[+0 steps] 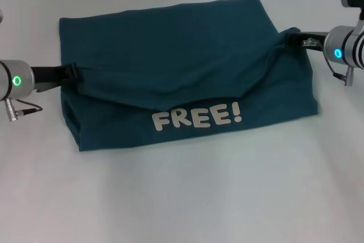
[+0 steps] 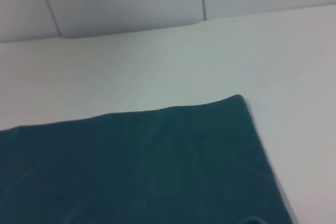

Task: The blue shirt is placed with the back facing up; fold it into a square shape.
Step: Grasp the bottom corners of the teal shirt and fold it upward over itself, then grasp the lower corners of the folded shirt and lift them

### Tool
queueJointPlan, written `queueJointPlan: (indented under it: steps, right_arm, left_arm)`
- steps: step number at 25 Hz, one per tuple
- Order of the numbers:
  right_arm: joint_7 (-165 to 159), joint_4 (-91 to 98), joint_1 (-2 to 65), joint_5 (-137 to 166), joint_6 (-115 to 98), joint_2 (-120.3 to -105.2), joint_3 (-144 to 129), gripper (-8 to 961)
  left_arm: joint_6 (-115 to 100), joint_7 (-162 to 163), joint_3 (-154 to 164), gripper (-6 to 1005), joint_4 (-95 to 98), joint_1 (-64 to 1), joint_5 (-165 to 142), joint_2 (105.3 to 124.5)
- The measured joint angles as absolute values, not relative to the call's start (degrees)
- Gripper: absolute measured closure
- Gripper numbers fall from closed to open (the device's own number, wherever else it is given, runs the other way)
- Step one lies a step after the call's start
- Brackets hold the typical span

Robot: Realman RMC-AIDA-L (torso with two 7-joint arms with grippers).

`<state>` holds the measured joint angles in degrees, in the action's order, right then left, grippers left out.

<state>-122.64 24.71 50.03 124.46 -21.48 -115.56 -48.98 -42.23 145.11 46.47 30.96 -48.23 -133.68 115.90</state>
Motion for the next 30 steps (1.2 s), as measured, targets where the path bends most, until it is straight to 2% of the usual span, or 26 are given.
queueJointPlan:
  steps: [7, 10, 15, 18, 21, 24, 30]
  right_arm:
    - [-123.46, 24.61, 50.27, 124.51, -21.84, -114.59, -52.23, 873]
    - [-124.65, 25.08, 50.09, 124.51, -22.88, -114.2, -52.01, 760]
    - [-126.44, 25.93, 48.99, 124.33, -28.37, -112.94, -50.56, 562]
    - [-128.92, 28.73, 46.79, 124.23, -35.65, -112.23, -48.48, 434]
    - [-130.72, 33.93, 43.34, 123.68, -44.69, -112.43, -45.7, 370]
    - [-131.25, 38.14, 39.13, 121.54, -55.08, -113.14, -42.17, 305]
    - [-130.04, 38.14, 32.11, 115.93, -68.02, -112.7, -37.71, 174]
  left_arm:
    - [-41.96, 147.43, 46.0, 900, 31.38, -47.65, -133.68, 116.11]
    - [-41.94, 147.78, 45.98, 871, 31.44, -47.56, -133.64, 116.11]
    - [-42.43, 148.58, 45.28, 686, 32.34, -46.6, -133.14, 116.07]
    - [-44.11, 149.0, 45.01, 566, 36.59, -43.96, -132.06, 117.31]
    - [-47.3, 148.9, 45.0, 442, 42.78, -39.92, -128.99, 119.13]
    - [-51.61, 148.47, 45.05, 440, 46.52, -35.96, -124.95, 120.03]
    - [-61.06, 147.19, 42.25, 451, 45.81, -30.07, -115.98, 119.22]
